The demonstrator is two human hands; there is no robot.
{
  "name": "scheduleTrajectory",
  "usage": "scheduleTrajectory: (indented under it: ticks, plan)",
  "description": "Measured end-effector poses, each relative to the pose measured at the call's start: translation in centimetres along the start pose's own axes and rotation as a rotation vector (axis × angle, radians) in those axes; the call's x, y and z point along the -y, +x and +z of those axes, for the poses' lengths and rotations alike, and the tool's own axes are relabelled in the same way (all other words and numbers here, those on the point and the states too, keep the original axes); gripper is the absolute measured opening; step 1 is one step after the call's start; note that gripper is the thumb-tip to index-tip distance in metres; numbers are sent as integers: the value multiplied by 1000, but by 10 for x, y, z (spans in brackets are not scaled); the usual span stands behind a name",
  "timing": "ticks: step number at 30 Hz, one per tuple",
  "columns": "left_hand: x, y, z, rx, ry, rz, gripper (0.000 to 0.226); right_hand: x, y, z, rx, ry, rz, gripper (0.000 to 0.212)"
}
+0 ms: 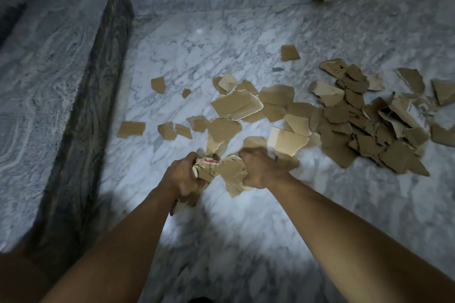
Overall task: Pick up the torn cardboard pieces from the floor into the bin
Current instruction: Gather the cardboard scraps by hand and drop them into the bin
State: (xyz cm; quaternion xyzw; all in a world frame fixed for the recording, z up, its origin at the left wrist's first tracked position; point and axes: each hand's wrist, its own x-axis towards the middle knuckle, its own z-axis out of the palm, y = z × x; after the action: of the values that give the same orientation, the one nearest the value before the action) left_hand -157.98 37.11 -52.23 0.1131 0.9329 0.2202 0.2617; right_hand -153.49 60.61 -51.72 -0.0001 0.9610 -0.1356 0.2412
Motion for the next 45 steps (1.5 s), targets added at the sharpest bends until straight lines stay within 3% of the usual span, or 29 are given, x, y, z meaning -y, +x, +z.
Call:
scheduleTrajectory:
  ticks: [5,9,14,18,21,24,27,29,31,37,43,45]
  plan:
    - [-2,4,2,-22,64,26,51,3,0,1,19,64,119,74]
    - [-10,7,4,-39,128,75,49,-7,-1,-3,124,235,86,96]
    - [-14,10,5,-35,128,63,49,-8,-15,12,137,244,114,77]
    - [-13,12,6,-28,133,49,50,-6,-16,9,219,346,146,84]
    - [-9,17,8,14,113,-11,56,-13,-5,-11,138,439,196,94]
    - [-11,28,-1,133,75,-135,68,-21,10,-29,-20,512,371,71]
    - [-20,50,-20,173,-7,-127,53,-19,17,-26,-64,413,499,76]
    - [-34,69,-32,150,-124,-65,63,-13,17,-17,-87,393,565,81]
    - [-52,87,-37,105,-154,-7,72,-12,18,-9,-113,410,567,74]
    - [-72,108,-12,49,-105,40,62,-20,6,-1,-179,340,594,70]
    - [-77,97,-12,-4,-6,14,49,-15,2,2,-246,351,511,62]
    - [-84,96,-14,2,-43,31,54,-13,0,1,-241,333,490,64]
